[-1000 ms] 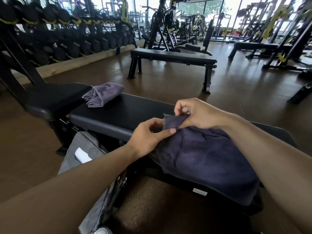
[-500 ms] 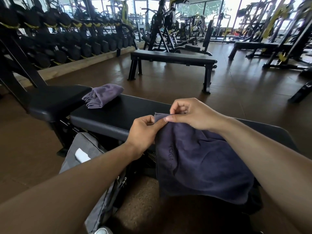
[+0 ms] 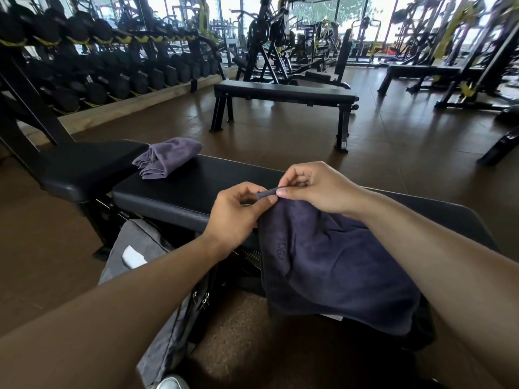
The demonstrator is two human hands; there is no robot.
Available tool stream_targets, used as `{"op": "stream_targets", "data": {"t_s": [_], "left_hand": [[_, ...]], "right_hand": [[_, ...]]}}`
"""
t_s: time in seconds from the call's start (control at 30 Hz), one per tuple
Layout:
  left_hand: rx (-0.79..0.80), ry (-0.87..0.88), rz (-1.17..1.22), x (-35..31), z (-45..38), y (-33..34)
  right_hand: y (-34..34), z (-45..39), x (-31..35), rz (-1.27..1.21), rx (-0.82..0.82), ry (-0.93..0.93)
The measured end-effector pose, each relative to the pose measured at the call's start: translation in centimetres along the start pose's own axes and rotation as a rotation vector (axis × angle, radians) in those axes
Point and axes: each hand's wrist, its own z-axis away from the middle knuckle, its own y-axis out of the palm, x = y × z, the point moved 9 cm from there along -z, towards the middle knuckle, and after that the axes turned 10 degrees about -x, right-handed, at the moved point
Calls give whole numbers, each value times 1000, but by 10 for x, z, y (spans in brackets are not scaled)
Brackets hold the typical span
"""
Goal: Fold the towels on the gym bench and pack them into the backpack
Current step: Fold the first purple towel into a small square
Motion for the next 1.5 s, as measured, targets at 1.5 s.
{"op": "stream_targets", "data": {"t_s": [1.5], "left_hand": [[104,49,-852,8,-42,-31]], "right_hand": [[-145,102,-81,-17,-543,420]]}}
